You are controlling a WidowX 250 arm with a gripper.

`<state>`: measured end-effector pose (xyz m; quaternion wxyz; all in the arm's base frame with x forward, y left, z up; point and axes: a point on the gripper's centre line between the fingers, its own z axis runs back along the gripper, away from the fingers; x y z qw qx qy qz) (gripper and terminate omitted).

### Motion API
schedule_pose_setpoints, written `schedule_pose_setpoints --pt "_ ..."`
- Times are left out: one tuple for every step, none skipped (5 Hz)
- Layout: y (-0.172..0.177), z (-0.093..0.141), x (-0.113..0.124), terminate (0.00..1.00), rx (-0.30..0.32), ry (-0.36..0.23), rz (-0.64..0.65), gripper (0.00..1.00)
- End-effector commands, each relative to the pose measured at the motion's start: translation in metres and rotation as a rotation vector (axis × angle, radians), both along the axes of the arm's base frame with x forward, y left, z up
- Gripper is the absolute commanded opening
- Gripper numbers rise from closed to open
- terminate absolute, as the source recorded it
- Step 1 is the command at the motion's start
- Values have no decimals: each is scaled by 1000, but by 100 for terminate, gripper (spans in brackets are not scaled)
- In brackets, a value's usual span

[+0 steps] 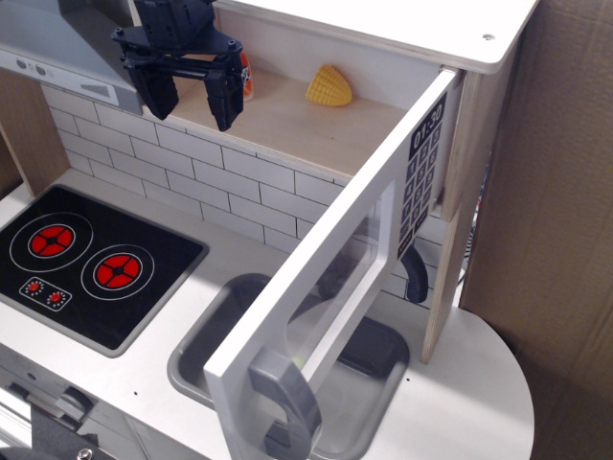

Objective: Close microwave

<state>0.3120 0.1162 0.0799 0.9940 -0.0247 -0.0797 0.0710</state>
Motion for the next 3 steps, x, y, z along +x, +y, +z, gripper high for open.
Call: schedule_pose_setpoints --pt "0 0 0 0 0 0 0 100" --pt "-23 22 -24 0 -22 28 53 100" --pt "-49 46 -44 0 -36 37 73 100"
